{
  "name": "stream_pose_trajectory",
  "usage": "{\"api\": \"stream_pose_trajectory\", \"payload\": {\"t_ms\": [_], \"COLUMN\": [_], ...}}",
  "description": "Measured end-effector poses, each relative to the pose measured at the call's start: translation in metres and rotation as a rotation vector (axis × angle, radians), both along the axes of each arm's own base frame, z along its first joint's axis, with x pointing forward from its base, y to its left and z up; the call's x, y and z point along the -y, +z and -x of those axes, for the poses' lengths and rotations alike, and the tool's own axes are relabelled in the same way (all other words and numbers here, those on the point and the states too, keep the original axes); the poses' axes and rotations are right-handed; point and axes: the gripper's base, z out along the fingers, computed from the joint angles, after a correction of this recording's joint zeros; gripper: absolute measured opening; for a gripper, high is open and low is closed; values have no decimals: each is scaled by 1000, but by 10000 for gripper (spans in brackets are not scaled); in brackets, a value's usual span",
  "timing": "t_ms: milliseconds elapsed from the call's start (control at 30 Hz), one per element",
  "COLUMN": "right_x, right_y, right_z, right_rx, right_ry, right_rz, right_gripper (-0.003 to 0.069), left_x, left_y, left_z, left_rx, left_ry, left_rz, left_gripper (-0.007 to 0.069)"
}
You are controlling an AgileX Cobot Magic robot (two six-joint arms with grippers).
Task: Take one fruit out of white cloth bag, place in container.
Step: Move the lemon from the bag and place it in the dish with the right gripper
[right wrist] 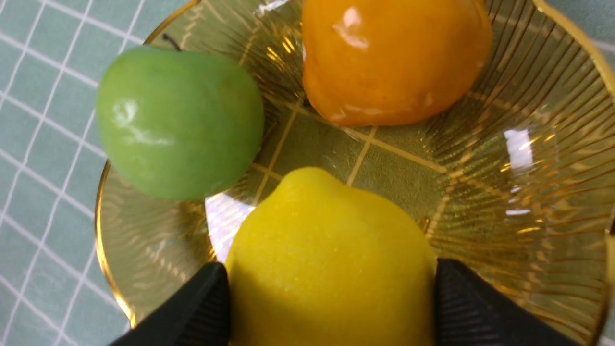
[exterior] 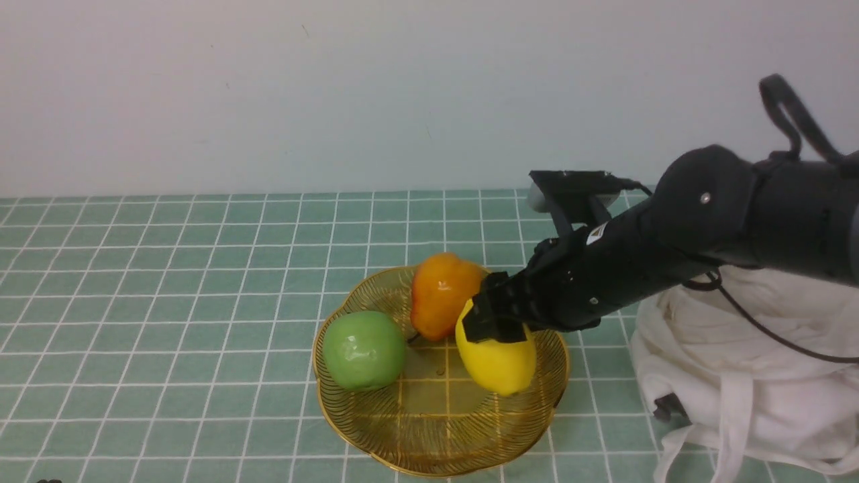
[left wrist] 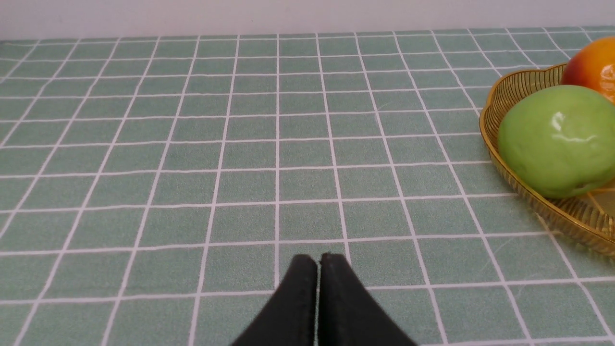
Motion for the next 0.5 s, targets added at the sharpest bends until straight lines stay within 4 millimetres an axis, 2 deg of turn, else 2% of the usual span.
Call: {"api": "stream_pose_trajectory", "payload": {"t_ms": [133, 167, 300, 433, 500], "right_x": [-2, -2, -2, -1, -1], "right_y": [-9, -9, -9, -5, 8], "right_z": [-4, -4, -4, -4, -3], "right_rx": [-8, -2, 8, 30, 59], "right_ry": [-8, -2, 5, 28, 53], "right_rz": [-3, 0, 3, 17, 21], "right_gripper": [544, 587, 657, 671, 650], "left_x": [0, 0, 0, 0, 0], "left_y": [0, 0, 0, 0, 0], "left_z": [0, 0, 0, 0, 0], "left_rx": [0, 0, 0, 0, 0], "left_ry": [0, 0, 0, 0, 0], "left_rz": [0, 0, 0, 0, 0], "left_gripper": [-8, -8, -8, -8, -8]}}
